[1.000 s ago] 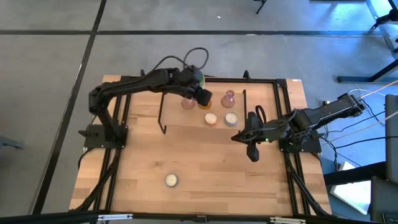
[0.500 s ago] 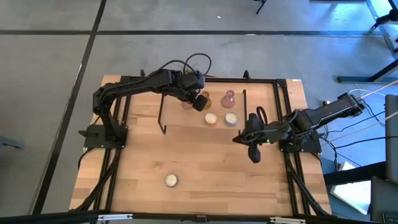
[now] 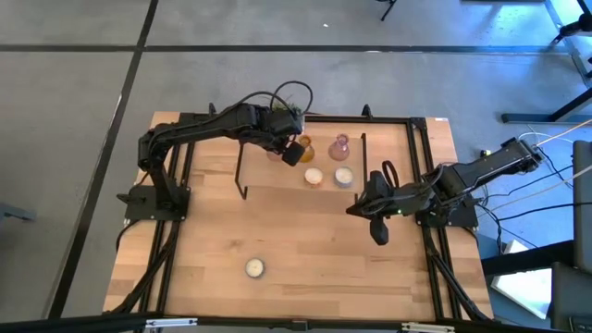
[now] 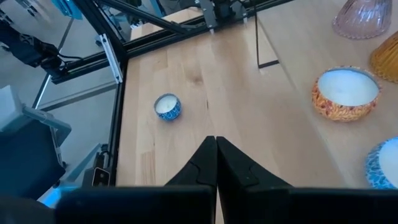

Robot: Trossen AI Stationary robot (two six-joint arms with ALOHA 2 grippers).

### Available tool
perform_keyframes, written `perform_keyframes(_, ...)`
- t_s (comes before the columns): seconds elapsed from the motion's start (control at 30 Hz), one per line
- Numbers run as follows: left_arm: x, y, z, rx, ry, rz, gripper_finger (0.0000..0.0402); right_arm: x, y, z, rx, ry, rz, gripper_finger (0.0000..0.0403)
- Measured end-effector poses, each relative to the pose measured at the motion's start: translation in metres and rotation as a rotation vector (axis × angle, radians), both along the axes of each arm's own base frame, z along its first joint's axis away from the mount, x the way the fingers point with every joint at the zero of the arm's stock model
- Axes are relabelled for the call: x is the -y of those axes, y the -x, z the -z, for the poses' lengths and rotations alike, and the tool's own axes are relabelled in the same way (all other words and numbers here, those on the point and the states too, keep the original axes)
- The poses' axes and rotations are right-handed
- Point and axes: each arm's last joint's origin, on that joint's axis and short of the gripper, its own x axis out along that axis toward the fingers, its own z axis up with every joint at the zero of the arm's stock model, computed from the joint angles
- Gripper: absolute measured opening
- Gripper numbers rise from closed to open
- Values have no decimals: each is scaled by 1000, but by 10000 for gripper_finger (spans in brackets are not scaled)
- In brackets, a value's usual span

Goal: Pick & Place candle stick holders
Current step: Put the violet candle holder on the shelf, then adjust the orange candle on the shelf

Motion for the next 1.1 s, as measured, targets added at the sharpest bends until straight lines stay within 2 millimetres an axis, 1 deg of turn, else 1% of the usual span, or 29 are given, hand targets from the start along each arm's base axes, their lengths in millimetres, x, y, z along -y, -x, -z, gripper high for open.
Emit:
perform_keyframes(0.4,-1,3,1,-43,-49,-8,2,-3,1,0,1,-4,15,0)
perform_keyframes(0.57,-7,7,1,-76,-58,-19,2,-3,1,0,1,-5,15,0)
perform_keyframes(0.73,-9,5,1,-60,-64,-18,2,-3,1,0,1,-4,15,0)
perform_keyframes(0.93,2,0,0,-28,-64,17,2,-2,2,0,0,0,20,0)
perform_keyframes(1.1,18,-6,-1,3,-37,83,2,-2,2,1,-10,6,21,0)
